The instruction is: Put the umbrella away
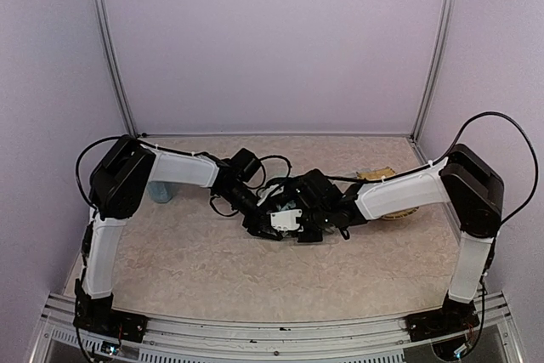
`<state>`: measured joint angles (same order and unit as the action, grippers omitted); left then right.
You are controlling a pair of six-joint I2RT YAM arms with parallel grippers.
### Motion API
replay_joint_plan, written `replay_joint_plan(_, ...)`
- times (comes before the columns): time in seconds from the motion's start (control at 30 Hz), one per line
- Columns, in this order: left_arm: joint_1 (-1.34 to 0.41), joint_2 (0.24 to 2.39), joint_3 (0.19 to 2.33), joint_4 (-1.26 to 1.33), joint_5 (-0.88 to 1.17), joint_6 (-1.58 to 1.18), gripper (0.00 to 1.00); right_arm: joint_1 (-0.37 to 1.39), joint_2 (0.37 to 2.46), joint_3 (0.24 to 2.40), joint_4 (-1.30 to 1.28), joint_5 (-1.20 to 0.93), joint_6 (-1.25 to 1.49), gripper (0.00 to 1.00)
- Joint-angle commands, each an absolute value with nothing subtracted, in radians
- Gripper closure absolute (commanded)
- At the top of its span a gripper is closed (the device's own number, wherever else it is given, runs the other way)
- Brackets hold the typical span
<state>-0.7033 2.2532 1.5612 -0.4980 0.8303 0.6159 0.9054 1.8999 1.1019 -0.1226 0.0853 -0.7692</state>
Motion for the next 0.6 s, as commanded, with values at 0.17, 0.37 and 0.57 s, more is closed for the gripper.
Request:
replay_joint_plan(0.17,-0.677,1.997,1.36,-0.255,0.51,0.418,0.01,0.899,1.962,1.052,-0.345,0.044,-0.696,0.99)
replay_joint_plan(0.37,-0.669,1.708,1.101,0.093,0.286,0.353,0.01,0.897,1.929,1.063,-0.404,-0.06,-0.649,1.0)
replay_joint_plan(0.57,-0.662,1.454,0.765,0.529,0.315,0.387,0.01,0.877,1.942,1.124,-0.518,-0.201,-0.59,1.0)
